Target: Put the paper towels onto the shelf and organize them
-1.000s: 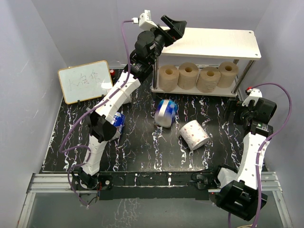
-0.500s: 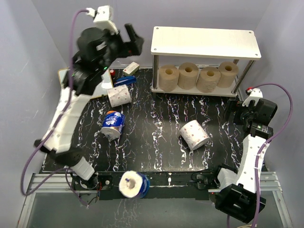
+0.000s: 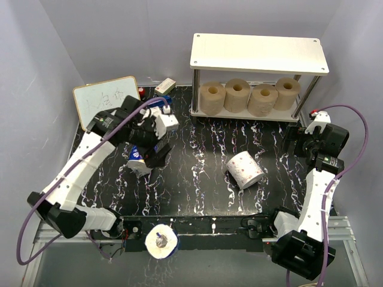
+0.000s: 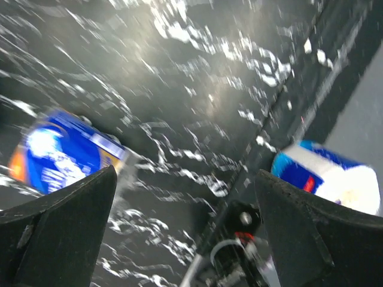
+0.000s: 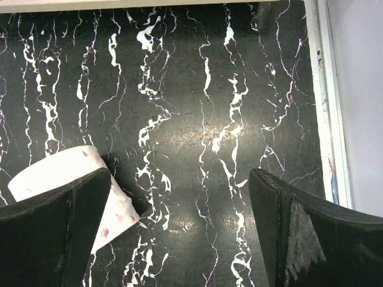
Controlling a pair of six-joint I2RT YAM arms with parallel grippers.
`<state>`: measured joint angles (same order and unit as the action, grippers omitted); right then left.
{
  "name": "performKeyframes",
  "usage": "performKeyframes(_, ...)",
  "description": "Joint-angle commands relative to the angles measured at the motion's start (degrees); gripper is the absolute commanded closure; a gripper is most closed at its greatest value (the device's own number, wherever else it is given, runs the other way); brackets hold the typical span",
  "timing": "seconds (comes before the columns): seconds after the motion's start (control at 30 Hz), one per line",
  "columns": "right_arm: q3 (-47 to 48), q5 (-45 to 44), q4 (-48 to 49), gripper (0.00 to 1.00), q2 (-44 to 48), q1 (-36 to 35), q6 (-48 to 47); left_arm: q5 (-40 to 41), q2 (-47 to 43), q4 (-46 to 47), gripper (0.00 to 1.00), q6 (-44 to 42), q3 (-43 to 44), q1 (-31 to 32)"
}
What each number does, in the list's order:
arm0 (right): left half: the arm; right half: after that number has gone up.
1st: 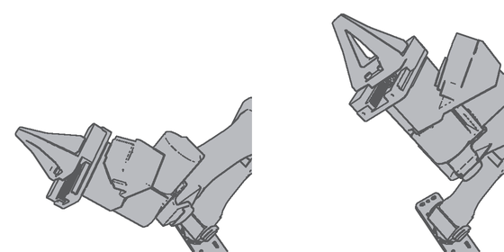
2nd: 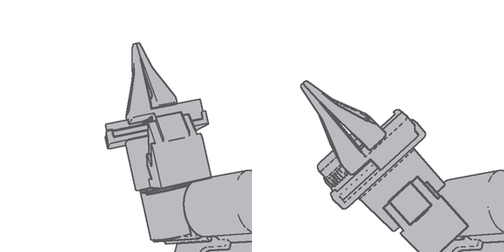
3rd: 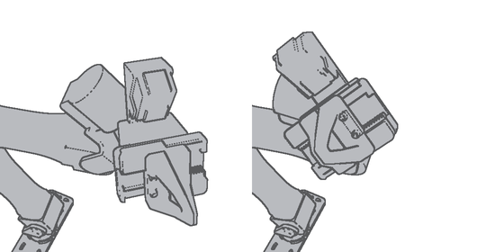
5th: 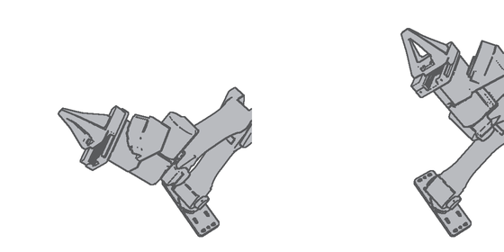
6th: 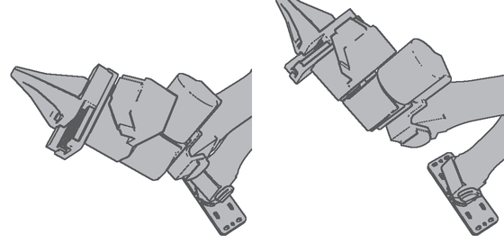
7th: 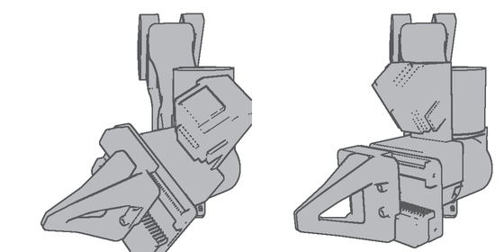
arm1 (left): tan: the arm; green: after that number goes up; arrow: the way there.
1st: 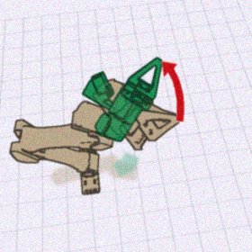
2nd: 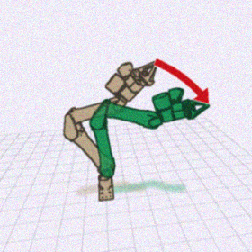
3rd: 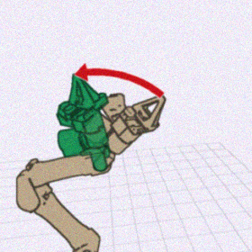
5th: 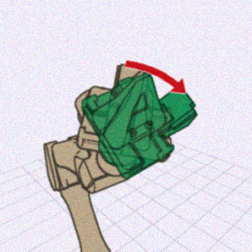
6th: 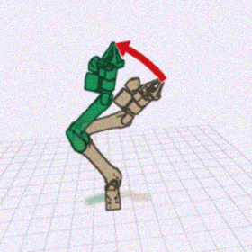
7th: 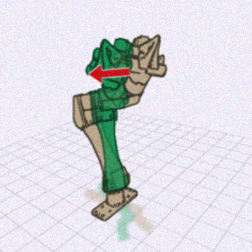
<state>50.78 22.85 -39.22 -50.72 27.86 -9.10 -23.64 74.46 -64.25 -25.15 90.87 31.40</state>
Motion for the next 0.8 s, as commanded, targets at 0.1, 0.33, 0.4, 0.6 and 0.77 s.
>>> performKeyframes(0.1,0.4,0.1,2.4,0.02,0.7,0.0,-0.4,-4.1,-6.2,-0.6,0.01,-0.3,-8.4,-0.6)
performKeyframes(0.33,0.5,-0.1,2.6,0.02,0.7,0.0,-0.4,5.6,-3.8,5.6,0.01,6.9,-14.1,-6.9)
performKeyframes(0.4,0.3,-0.1,2.6,0.02,0.7,0.0,-0.4,-6.3,1.2,0.7,0.01,2.3,-11.7,-18.3)
performKeyframes(0.6,0.4,0.3,2.5,0.02,0.7,0.0,-0.4,-14.4,14.5,-10.4,0.01,-11.9,2.1,-25.9)
performKeyframes(0.77,0.3,0.4,2.5,0.02,0.9,0.0,-0.6,-9.7,25.6,-6.2,0.02,-14.5,10.7,-25.9)
